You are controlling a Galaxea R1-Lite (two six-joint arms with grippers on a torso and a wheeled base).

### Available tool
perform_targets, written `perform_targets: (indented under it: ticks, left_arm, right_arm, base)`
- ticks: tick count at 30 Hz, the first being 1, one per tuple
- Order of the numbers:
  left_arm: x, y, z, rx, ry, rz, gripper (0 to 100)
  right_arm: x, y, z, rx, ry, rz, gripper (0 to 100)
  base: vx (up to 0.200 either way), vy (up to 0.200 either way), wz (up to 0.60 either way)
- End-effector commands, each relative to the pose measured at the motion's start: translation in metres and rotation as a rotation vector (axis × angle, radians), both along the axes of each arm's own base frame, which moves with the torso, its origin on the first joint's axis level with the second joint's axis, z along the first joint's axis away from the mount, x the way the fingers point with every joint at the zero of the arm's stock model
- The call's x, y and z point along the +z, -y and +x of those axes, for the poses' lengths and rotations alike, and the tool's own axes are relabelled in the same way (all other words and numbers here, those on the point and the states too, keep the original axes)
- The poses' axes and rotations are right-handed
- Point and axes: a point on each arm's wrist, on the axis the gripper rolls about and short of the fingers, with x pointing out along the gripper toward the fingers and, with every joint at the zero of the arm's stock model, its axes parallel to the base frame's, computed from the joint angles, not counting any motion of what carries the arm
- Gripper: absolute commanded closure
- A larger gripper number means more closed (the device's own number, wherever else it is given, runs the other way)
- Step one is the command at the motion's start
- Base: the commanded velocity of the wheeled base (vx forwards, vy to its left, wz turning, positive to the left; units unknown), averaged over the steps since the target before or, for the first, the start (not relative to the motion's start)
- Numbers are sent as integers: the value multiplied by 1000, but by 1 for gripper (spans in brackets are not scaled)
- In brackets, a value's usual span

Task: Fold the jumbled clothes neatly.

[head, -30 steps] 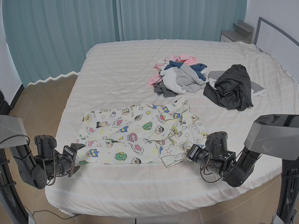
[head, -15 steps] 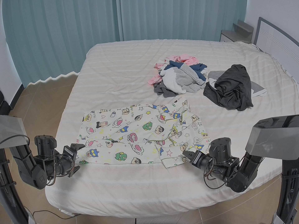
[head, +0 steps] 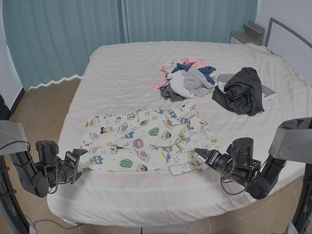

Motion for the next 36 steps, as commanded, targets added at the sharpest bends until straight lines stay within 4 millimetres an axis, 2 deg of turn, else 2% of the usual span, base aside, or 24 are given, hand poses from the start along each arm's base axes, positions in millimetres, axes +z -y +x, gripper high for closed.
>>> perform_targets:
  ticks: [1,5,10,15,22,29,34,36]
  left_arm:
    - [1,2,0,-3,3,5,0]
    - [-1,2,0,-1,0,6,0]
    - [-1,2,0,-11,1,25,0]
    - [-2,2,-1,-15,-3,30,0]
    - [-2,2,-1,-15,-4,30,0]
    - [0,2,-1,-16,5,29,0]
    - [3,2,-1,-21,17,45,0]
    - [5,2,-2,-6,26,54,0]
  right_arm:
    - [23,-2,1,27,67,48,0]
    - [26,-16,8,94,80,72,0]
    - [1,-31,29,105,10,46,0]
    - [-23,-36,46,96,-22,29,0]
    - [-31,-25,57,54,-40,19,0]
    - [-42,-5,50,11,-97,-6,0]
    - [-39,-4,47,8,-97,-2,0]
    - [-30,-3,43,5,-87,13,0]
  base:
    - [0,0,0]
    - [0,0,0]
    - [0,0,0]
    - [0,0,0]
    - [0,0,0]
    - [0,0,0]
    - [0,0,0]
    - [0,0,0]
